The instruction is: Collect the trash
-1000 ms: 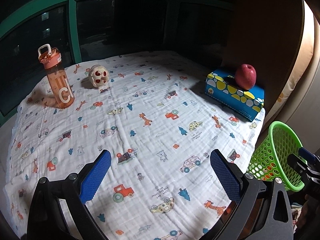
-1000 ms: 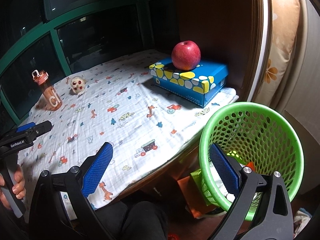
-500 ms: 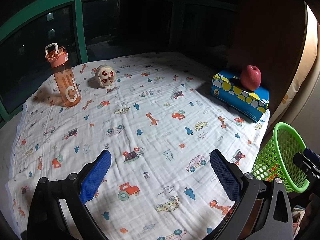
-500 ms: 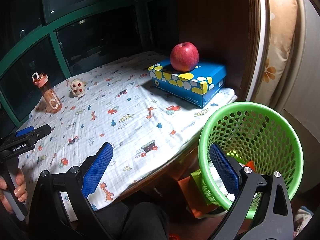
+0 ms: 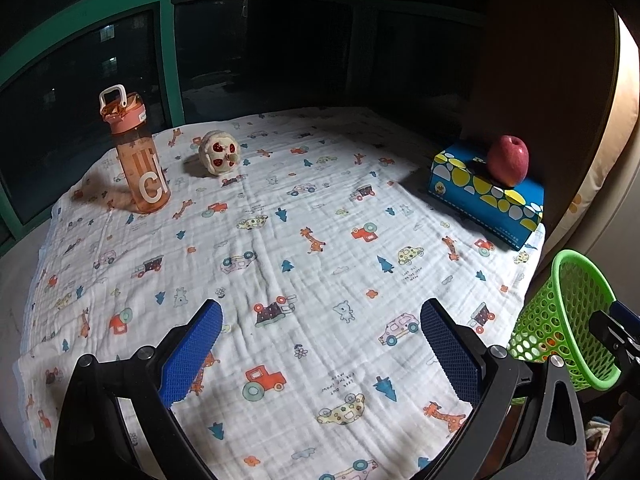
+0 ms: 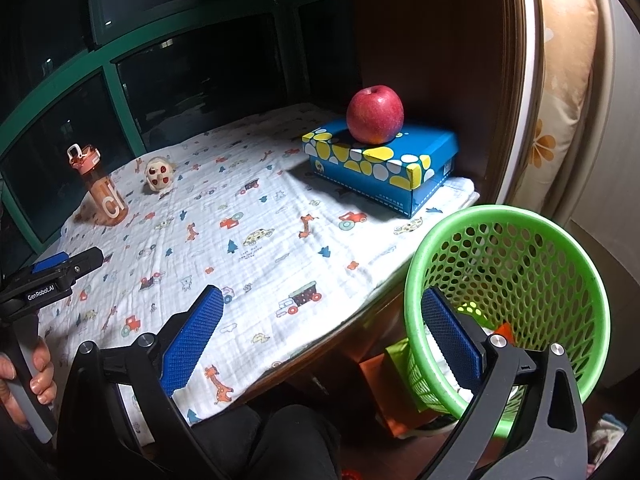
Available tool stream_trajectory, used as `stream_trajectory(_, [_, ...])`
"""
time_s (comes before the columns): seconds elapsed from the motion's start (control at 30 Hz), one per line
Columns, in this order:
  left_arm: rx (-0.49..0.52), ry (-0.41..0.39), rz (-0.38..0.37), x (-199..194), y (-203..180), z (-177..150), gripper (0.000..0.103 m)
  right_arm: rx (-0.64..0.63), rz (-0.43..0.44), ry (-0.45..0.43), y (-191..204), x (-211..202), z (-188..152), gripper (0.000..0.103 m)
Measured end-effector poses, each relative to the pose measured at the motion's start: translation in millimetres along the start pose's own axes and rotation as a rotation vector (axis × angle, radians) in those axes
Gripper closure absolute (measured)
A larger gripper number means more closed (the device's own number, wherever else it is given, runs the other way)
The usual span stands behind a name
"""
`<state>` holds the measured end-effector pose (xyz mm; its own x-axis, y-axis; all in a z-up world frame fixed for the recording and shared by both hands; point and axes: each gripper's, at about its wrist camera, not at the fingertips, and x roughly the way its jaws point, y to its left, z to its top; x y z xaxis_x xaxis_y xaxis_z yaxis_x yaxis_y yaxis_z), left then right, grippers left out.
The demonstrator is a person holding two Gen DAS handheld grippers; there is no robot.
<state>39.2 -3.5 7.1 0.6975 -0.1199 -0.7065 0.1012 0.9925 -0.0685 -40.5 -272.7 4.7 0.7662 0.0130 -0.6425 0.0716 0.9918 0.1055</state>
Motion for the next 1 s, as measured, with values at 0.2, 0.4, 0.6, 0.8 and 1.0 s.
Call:
stream_trajectory(0.2, [0.000,0.000,0.005,0,0,0,0.007,-0.002,0.000,0.002,0,1,0,0.005])
stream_trajectory(0.4, [0.000,-0.002,0.010,0,0,0,0.007,-0.006,0.006,0.006,5,2,-2,0.005])
stream_trajectory(0.6, [-0.002,-0.020,0.024,-2,0,-1,0.007,-0.011,0.013,0.005,8,3,-1,0.005])
stream_trajectory(0.8, [-0.015,-0.013,0.026,-2,3,1,0.007,-0.019,0.022,0.003,13,4,0,0.005])
stream_trajectory(1.0, [-0.025,-0.008,0.035,-2,5,0,0.007,-0.024,0.028,0.006,15,6,2,0.005])
